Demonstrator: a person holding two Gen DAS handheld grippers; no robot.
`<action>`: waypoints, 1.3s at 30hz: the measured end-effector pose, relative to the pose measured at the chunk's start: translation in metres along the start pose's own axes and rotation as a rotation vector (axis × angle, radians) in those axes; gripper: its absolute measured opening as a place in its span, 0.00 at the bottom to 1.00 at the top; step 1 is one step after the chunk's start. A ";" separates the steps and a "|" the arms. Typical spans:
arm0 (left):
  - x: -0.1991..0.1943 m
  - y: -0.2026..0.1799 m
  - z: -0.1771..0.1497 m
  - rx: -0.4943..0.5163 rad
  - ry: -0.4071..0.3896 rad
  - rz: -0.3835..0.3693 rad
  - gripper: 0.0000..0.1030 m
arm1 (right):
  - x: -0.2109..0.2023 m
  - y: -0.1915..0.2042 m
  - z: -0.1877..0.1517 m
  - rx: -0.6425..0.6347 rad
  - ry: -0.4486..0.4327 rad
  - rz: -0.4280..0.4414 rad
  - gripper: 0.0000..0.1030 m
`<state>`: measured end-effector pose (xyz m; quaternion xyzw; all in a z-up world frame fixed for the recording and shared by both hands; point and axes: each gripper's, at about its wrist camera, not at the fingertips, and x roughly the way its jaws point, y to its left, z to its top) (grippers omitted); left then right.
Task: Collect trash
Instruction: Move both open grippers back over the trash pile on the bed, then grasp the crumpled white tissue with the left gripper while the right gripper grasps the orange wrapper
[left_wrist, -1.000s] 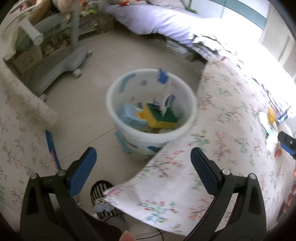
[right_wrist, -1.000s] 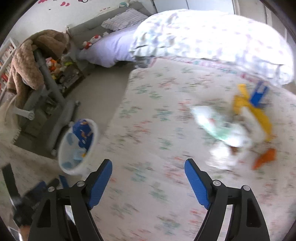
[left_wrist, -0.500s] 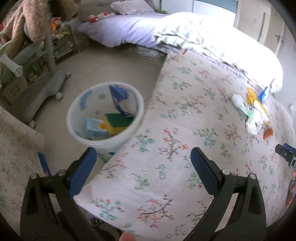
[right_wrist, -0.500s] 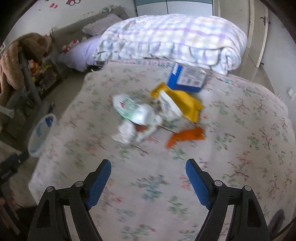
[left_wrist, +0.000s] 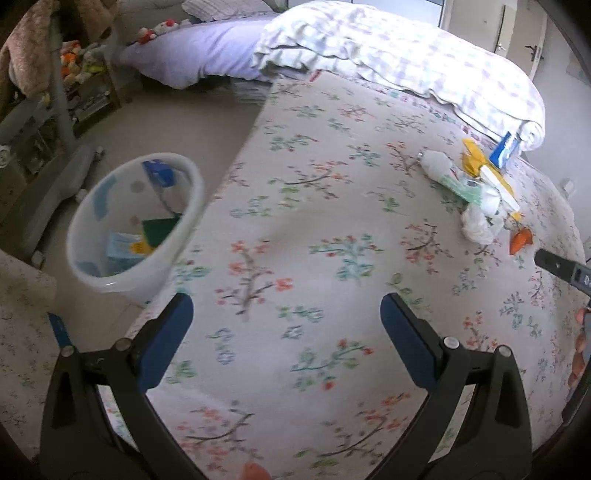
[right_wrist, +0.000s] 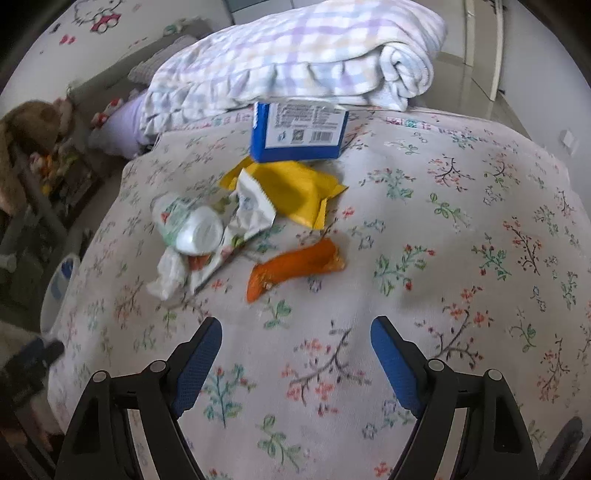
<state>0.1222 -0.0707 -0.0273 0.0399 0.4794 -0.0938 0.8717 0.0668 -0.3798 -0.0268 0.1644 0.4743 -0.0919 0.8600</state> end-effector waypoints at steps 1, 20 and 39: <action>0.001 -0.003 0.001 0.002 0.001 -0.002 0.98 | 0.001 0.000 0.003 0.008 -0.003 0.000 0.82; 0.023 -0.085 0.024 0.116 0.002 -0.180 0.98 | 0.023 0.002 0.023 0.053 0.074 -0.019 0.08; 0.047 -0.128 0.038 0.103 -0.020 -0.383 0.59 | -0.016 -0.057 0.009 0.181 0.019 0.079 0.20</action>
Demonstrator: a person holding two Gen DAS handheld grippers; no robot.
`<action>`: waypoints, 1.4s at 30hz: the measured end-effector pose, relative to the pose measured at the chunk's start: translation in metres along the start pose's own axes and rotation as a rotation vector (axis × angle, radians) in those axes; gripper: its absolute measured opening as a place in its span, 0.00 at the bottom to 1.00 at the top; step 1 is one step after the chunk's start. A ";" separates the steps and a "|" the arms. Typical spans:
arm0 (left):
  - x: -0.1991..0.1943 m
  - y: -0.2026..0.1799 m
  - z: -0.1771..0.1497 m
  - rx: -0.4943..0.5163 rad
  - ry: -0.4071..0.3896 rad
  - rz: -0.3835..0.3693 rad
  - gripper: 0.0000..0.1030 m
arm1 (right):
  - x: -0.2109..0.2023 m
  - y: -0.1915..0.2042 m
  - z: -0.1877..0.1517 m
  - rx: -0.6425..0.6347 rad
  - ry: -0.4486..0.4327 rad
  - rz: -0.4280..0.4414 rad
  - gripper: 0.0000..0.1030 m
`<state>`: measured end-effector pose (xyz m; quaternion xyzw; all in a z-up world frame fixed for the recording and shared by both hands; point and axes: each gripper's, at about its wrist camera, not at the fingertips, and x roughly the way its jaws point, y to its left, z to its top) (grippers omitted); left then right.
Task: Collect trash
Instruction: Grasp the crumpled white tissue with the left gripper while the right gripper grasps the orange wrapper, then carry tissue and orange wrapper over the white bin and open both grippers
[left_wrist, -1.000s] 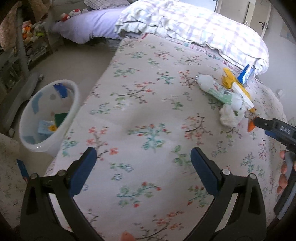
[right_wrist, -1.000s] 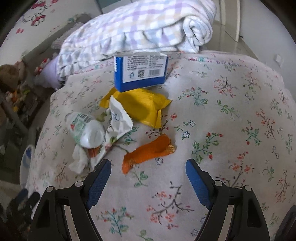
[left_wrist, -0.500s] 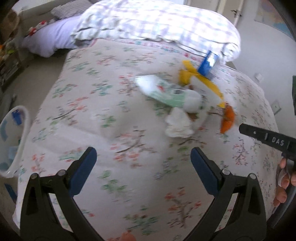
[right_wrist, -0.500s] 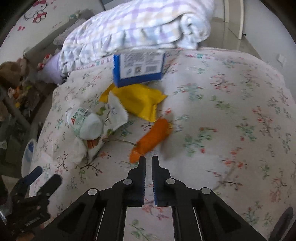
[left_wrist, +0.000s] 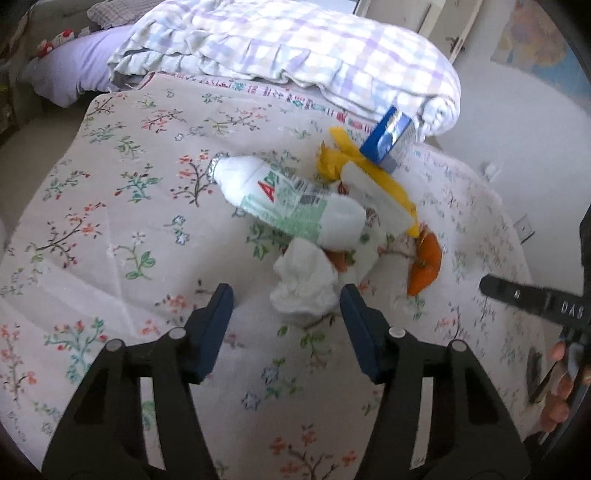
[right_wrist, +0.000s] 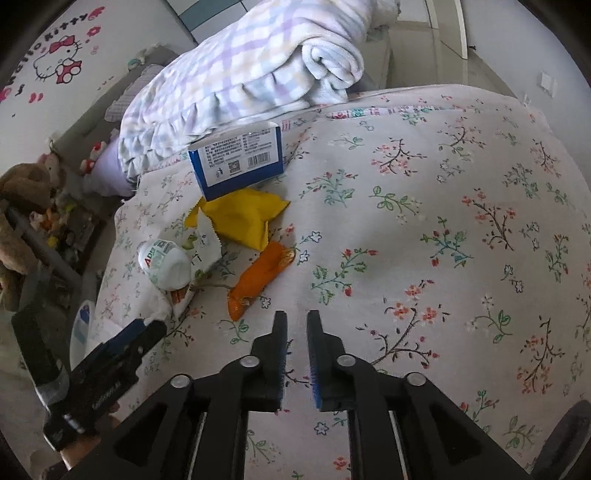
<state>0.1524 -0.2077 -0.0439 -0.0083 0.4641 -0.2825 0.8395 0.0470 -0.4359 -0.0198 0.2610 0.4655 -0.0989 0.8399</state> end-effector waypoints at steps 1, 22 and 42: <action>0.001 0.001 0.002 -0.007 -0.002 -0.013 0.59 | 0.000 0.001 0.001 0.001 0.001 0.002 0.28; -0.010 0.010 0.004 -0.003 -0.030 0.049 0.20 | 0.053 0.040 0.022 -0.016 0.007 -0.040 0.56; -0.061 0.050 -0.022 -0.086 -0.033 0.023 0.20 | 0.028 0.059 0.006 -0.110 0.034 0.006 0.12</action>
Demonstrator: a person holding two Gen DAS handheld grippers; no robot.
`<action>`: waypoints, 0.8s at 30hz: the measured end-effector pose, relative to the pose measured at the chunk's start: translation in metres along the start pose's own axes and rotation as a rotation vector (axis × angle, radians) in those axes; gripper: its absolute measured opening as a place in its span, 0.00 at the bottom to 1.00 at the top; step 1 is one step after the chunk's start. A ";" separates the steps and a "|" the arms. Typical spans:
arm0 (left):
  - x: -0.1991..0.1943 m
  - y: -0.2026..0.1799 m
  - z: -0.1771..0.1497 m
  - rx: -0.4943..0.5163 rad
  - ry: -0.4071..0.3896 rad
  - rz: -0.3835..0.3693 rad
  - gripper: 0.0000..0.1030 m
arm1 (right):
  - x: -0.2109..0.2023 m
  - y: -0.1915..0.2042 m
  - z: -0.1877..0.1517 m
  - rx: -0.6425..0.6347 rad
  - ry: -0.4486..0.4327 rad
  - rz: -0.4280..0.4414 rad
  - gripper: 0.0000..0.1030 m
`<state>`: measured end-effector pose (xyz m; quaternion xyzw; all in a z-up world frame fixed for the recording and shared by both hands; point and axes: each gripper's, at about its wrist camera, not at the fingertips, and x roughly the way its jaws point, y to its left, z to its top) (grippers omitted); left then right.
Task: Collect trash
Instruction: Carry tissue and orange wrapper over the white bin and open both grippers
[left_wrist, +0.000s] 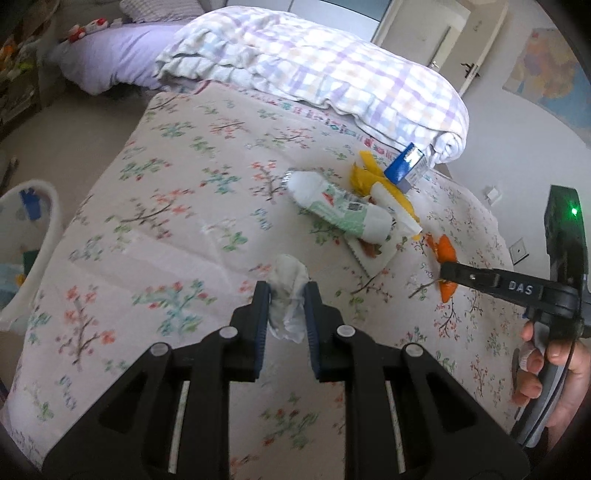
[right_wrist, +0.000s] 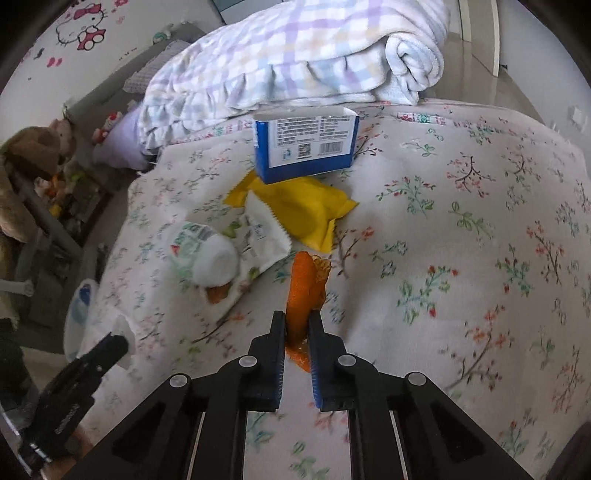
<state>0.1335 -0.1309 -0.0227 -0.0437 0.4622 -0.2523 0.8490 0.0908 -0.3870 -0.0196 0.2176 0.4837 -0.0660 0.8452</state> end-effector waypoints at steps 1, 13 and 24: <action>-0.004 0.005 -0.001 -0.013 -0.002 -0.002 0.20 | -0.004 0.002 -0.003 0.002 0.000 0.006 0.12; -0.055 0.053 -0.014 -0.075 -0.078 0.040 0.20 | -0.014 0.066 -0.030 -0.098 0.039 0.063 0.12; -0.087 0.115 -0.018 -0.145 -0.155 0.130 0.21 | -0.008 0.134 -0.043 -0.193 0.047 0.116 0.12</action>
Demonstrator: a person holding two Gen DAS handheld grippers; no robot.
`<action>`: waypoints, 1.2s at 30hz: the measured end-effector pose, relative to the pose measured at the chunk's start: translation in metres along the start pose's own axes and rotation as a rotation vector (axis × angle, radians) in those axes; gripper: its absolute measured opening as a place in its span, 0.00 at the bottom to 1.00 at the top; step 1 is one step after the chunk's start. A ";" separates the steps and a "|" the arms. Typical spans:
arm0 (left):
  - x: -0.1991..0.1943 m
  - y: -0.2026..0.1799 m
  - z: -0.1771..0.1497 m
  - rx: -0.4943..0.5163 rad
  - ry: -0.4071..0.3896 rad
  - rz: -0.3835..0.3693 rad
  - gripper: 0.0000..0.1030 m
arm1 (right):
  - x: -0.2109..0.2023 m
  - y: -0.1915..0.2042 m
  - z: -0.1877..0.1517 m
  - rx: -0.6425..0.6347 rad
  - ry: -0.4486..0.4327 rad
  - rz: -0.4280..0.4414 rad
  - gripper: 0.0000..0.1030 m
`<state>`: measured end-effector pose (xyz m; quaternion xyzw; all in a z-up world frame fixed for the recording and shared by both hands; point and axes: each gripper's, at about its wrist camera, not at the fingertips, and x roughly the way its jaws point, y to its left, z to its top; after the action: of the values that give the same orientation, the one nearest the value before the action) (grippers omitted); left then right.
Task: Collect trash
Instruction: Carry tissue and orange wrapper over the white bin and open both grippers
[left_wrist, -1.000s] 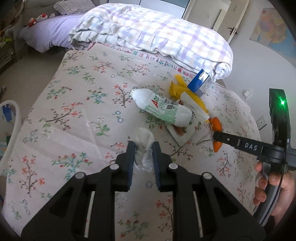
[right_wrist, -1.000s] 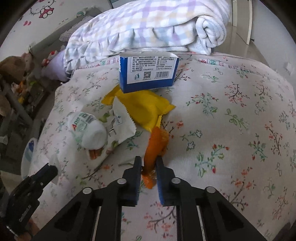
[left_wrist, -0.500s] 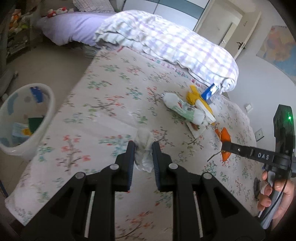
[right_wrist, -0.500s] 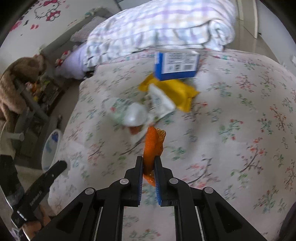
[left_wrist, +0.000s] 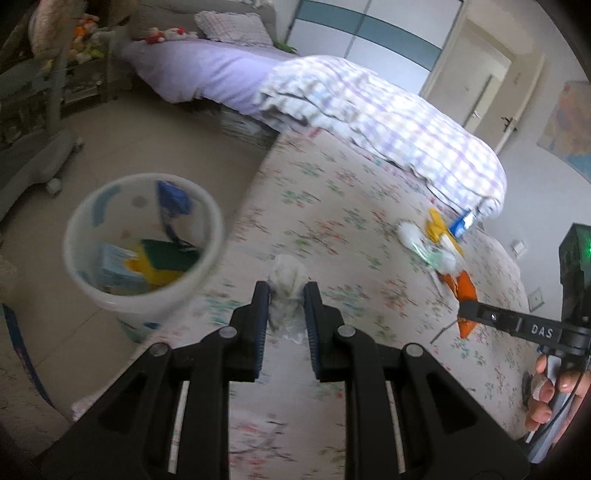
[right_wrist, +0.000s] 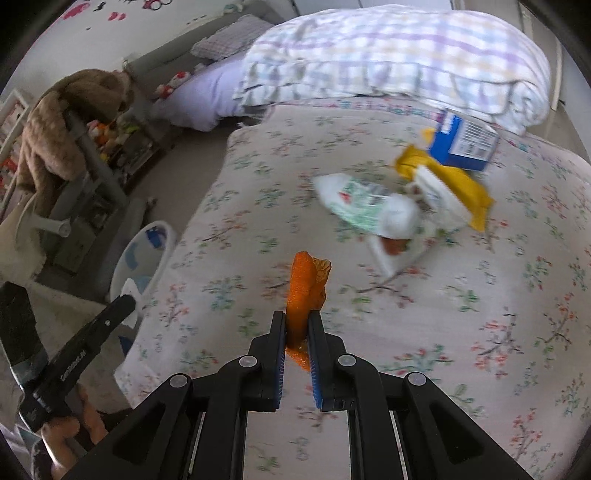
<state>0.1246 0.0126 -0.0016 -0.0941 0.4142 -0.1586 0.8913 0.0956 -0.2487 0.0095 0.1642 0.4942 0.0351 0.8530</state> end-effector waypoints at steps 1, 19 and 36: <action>-0.001 0.007 0.002 -0.010 -0.008 0.008 0.21 | 0.001 0.003 0.000 -0.004 0.000 0.004 0.12; 0.005 0.100 0.017 -0.233 -0.020 0.144 0.77 | 0.047 0.074 0.006 -0.105 0.006 0.115 0.12; -0.023 0.131 0.005 -0.226 0.089 0.388 0.98 | 0.094 0.128 0.028 -0.087 0.057 0.255 0.12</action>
<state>0.1417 0.1432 -0.0216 -0.1048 0.4783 0.0591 0.8699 0.1807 -0.1139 -0.0157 0.1873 0.4912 0.1694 0.8337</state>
